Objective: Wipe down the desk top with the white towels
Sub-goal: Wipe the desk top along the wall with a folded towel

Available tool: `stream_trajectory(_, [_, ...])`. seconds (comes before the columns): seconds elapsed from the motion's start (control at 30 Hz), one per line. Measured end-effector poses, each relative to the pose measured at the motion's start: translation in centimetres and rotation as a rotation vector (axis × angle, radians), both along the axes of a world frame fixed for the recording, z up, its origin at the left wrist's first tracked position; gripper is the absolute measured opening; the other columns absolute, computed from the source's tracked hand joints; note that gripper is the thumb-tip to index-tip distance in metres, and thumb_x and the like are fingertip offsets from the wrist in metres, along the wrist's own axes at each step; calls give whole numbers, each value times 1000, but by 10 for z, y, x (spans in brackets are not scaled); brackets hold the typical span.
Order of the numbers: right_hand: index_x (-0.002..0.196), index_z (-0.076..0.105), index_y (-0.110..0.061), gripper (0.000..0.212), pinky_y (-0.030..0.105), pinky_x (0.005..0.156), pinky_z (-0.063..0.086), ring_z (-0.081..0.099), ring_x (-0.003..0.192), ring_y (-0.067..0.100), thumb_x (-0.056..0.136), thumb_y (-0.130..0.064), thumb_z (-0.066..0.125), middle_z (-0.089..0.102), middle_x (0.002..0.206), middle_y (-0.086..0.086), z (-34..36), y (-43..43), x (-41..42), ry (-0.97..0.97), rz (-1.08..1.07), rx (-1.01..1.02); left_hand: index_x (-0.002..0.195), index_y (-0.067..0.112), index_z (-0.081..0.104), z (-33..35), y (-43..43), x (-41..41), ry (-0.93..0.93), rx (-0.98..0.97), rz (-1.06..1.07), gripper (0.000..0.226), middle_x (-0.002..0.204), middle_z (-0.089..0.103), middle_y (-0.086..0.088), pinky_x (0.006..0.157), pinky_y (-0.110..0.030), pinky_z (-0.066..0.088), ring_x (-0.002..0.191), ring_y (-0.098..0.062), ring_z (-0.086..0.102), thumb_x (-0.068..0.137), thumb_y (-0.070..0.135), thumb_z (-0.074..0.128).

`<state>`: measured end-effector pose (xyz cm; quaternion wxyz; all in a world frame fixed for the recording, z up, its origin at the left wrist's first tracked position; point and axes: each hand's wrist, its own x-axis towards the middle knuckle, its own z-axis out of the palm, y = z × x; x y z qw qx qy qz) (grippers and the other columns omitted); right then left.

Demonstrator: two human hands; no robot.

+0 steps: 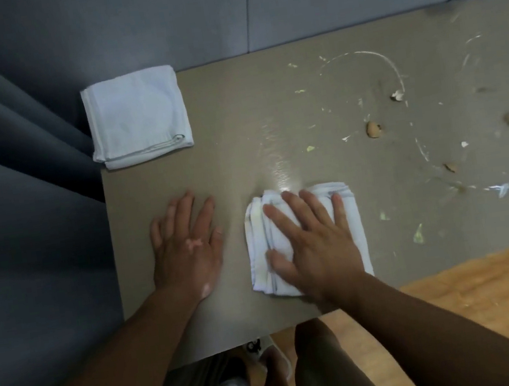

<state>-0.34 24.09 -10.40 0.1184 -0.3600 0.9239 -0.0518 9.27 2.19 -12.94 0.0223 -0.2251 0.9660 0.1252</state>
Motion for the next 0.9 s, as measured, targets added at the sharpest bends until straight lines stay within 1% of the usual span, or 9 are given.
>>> stream_trajectory(0.07, [157, 33, -39, 70, 62, 123, 7, 24, 153, 27, 93, -67, 39, 30, 166, 0, -2, 3, -29, 39, -69, -18, 159, 33, 36, -4, 0, -4, -49, 3, -9, 63, 170, 27, -6, 125, -57, 14, 156, -31, 22, 101, 52, 22])
stream_trajectory(0.2, [157, 31, -39, 70, 60, 123, 10, 27, 151, 28, 94, -67, 40, 34, 164, 1, -7, 2, -69, 93, -164, -24, 162, 36, 26, -12, 2, -1, -39, -29, -26, 61, 172, 23, -5, 125, -60, 12, 159, -32, 16, 104, 52, 20])
stream_trajectory(0.33, [156, 34, -39, 68, 61, 123, 8, 27, 151, 27, 93, -65, 41, 35, 163, 1, -8, -5, -62, 109, -234, -53, 165, 38, 17, -9, 2, -5, -87, -7, -28, 65, 175, 13, -4, 126, -57, 3, 161, -29, 6, 102, 55, 11])
stream_trajectory(0.43, [159, 27, -37, 73, 63, 122, 5, 20, 153, 29, 93, -66, 36, 28, 165, 3, -3, -16, -33, 58, -364, -49, 165, 40, 13, -4, 1, -5, -120, 32, -24, 70, 176, 7, -2, 126, -54, -2, 161, -27, 0, 98, 58, 5])
stream_trajectory(0.53, [161, 24, -36, 76, 65, 121, 3, 17, 155, 31, 93, -66, 38, 25, 168, 6, -2, -23, 27, 19, -347, -58, 163, 39, 25, 0, 4, -10, -117, 37, 6, 68, 175, 14, -3, 127, -55, 2, 161, -29, 6, 97, 55, 16])
stream_trajectory(0.6, [159, 32, -35, 74, 66, 121, 6, 21, 155, 32, 92, -62, 46, 30, 166, 6, -3, -20, 64, 23, -256, -81, 156, 32, 43, 2, 8, -14, -48, 20, 41, 64, 170, 29, -9, 125, -60, 12, 156, -34, 21, 96, 48, 29])
stream_trajectory(0.67, [157, 34, -35, 72, 66, 122, 8, 21, 155, 30, 92, -61, 49, 29, 167, 4, -6, -9, 80, 12, -160, -88, 147, 26, 53, 2, 12, -18, 7, 12, 69, 60, 163, 39, -13, 121, -65, 21, 150, -38, 31, 92, 43, 36])
stream_trajectory(0.77, [158, 32, -38, 72, 64, 122, 8, 18, 156, 26, 92, -64, 47, 27, 168, 0, -8, 14, 68, -4, -84, -86, 140, 21, 56, 3, 19, -20, 40, -21, 82, 56, 155, 43, -16, 115, -68, 28, 144, -41, 38, 89, 39, 43])
stream_trajectory(0.9, [156, 36, -39, 69, 61, 124, 8, 26, 153, 24, 94, -65, 46, 34, 164, -2, -9, 61, 31, 57, -212, -81, 138, 19, 54, 2, 22, -21, 77, -93, 56, 51, 153, 42, -17, 112, -68, 30, 142, -41, 39, 92, 38, 46])
